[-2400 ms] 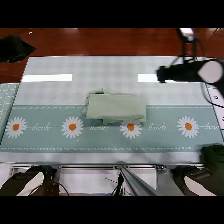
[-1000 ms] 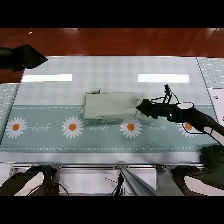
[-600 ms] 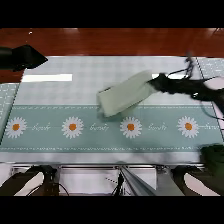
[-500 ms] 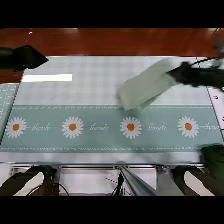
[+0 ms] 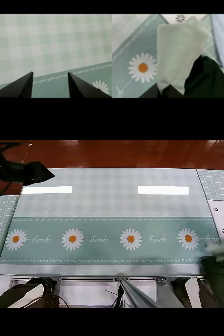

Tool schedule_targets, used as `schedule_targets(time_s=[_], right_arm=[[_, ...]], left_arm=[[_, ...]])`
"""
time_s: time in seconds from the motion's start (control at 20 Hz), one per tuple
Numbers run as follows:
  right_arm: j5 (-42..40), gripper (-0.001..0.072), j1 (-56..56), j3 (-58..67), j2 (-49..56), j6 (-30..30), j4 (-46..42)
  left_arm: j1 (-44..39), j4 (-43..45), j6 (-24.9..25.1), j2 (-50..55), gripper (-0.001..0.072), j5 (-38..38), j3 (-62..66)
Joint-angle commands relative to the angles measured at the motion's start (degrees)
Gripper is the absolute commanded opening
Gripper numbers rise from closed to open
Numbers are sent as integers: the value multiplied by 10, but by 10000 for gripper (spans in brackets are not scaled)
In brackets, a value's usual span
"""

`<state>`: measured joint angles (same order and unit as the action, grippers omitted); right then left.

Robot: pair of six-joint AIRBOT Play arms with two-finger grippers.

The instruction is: Fold the shirts.

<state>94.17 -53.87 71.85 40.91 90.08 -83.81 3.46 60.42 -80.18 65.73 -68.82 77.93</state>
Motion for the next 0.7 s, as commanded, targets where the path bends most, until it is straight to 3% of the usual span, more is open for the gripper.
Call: schedule_targets(time_s=[0.0,0.65], right_arm=[[76,20,-107,5,-18,8,-101],[121,22,-123,4,-20,-19,-292]], left_arm=[[-6,0,1,25,517,15,0],[-6,0,18,88,516,129,0]])
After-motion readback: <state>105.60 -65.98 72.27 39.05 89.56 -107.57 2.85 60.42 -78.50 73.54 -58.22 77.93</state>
